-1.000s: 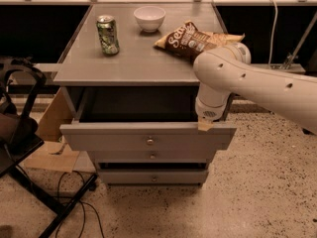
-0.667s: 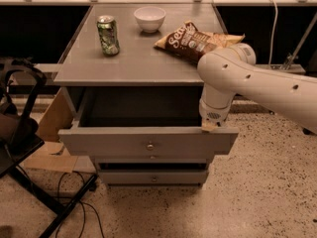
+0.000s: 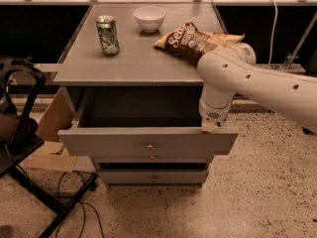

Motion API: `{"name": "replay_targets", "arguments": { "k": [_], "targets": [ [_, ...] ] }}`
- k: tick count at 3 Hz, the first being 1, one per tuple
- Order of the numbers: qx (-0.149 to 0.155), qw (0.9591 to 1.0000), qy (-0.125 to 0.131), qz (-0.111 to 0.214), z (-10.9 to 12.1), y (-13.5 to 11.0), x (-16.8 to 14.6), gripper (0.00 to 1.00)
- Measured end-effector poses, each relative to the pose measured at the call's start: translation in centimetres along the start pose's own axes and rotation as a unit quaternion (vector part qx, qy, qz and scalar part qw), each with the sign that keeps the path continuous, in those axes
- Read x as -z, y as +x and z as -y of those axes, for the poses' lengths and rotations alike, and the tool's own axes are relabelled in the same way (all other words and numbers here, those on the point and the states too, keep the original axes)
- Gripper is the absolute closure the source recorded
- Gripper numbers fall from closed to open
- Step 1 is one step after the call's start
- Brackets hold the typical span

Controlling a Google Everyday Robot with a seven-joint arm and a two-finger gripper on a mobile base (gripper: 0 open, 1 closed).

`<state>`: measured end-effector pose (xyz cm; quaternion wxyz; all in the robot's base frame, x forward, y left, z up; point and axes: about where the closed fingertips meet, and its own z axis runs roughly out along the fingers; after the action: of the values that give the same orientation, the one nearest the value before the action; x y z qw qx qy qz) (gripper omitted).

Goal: Open top drawer

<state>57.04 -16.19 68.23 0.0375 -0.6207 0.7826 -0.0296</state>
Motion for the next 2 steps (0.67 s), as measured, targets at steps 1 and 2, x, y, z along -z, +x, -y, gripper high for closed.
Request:
{"name": "replay_targets", "arguments": {
  "k": [1,2],
  "targets": [
    [0.0,1.0,0.0,0.0,0.0,0.0,0.0,0.26],
    [0.0,1.0,0.0,0.0,0.0,0.0,-0.01,0.04]
  ]
}}
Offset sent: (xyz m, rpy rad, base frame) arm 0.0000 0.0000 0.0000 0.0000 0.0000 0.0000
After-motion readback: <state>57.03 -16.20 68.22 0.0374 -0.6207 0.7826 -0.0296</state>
